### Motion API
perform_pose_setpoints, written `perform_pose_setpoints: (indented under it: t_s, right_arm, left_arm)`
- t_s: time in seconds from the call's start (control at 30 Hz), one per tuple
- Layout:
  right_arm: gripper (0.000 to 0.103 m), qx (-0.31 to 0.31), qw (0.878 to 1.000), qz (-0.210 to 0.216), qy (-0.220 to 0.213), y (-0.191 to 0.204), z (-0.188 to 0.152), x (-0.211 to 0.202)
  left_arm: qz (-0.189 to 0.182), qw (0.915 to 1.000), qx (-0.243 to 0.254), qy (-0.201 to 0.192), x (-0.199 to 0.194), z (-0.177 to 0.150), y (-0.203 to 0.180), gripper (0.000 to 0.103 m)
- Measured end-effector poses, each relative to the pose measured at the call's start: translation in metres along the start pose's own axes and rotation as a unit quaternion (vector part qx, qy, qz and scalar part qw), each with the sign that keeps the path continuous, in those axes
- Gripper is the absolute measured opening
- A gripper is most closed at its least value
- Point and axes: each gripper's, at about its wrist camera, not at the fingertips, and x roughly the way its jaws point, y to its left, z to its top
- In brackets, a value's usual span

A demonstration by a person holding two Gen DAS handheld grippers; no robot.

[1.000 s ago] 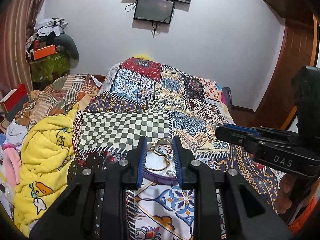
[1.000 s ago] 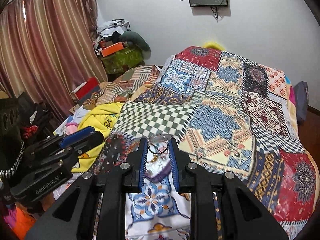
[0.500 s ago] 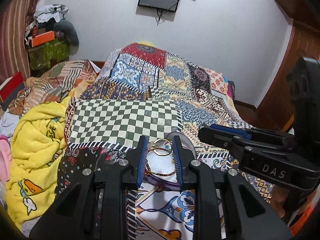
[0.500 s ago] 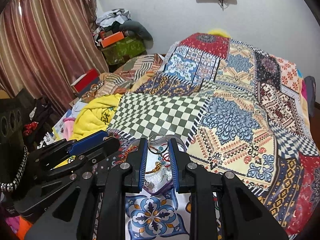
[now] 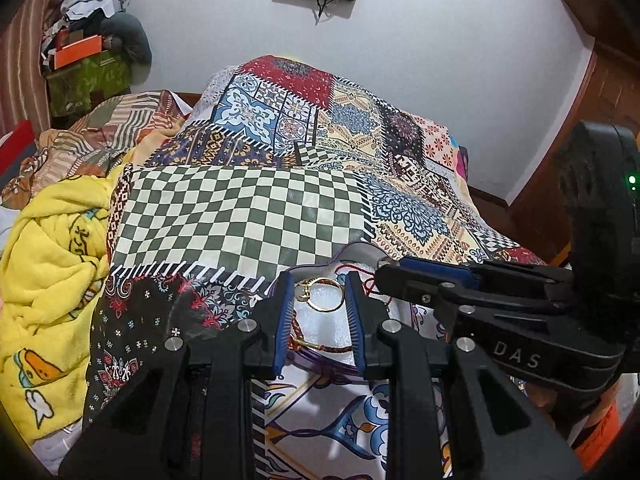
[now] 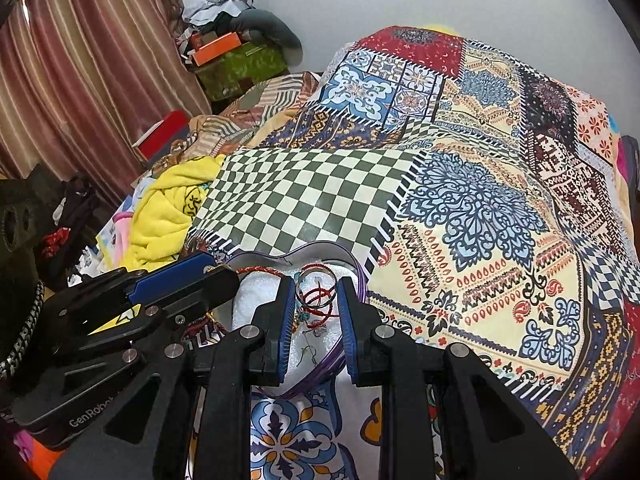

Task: Organize jewelry
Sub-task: 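Lower both earrings into the heart tin and open both grippers, then move both grippers back toward the remaining earrings on the quilt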

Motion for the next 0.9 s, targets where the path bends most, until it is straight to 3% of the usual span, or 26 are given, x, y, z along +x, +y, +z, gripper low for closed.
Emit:
perform_pose_setpoints:
  t_s: [0.47,0.6,0.9]
  right_arm:
    - [0.02,-0.004,1.0,0.0,0.01,0.001,0.0,-0.003]
    - [0.026,-0.005,1.0,-0.004,0.006,0.002,0.0,-0.008]
    - [0.026,-0.003,0.999,-0.032,-0.038,-0.001,-0.003,-0.06]
  left_arm:
    - [-0.006,0.9999,0.001,0.014,0.005,-0.004,-0.004,0.025]
    - [0.002,0.9999,0.005,0.013,0.0,-0.002,-0.005,0.025]
    - [0.009,0.9998,0.019,-0.006,-0.029,0.005,-0.013,0.025]
